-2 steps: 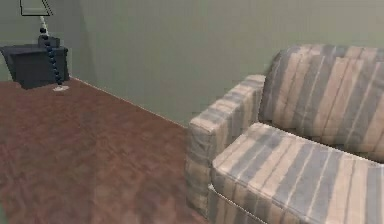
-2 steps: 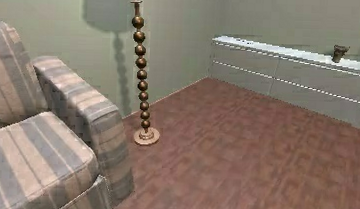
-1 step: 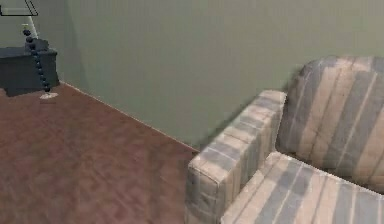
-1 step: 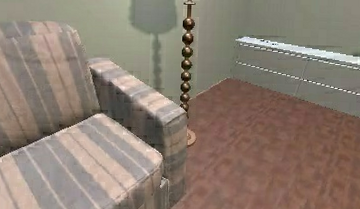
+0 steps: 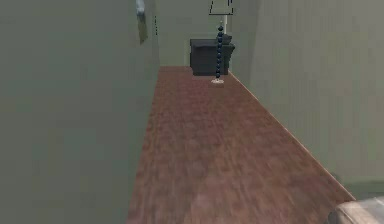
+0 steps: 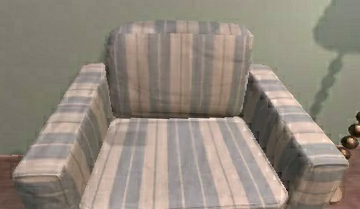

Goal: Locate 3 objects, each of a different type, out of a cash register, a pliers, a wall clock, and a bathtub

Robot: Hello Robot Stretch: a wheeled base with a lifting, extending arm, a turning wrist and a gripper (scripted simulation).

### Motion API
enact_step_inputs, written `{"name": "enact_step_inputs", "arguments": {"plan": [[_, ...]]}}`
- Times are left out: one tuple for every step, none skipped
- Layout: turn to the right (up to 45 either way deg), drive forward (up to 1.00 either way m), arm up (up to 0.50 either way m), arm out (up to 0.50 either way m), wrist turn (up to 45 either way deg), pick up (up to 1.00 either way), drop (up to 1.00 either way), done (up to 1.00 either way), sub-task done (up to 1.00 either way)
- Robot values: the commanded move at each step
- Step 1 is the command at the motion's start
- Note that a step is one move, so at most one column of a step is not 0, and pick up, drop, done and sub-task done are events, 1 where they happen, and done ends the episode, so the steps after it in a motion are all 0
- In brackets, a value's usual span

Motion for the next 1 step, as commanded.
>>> {"name": "enact_step_inputs", "arguments": {"plan": [[-3.0, 0.00, 0.00, 0.00, 0.0, 0.00, 0.00, 0.00, 0.00]]}}
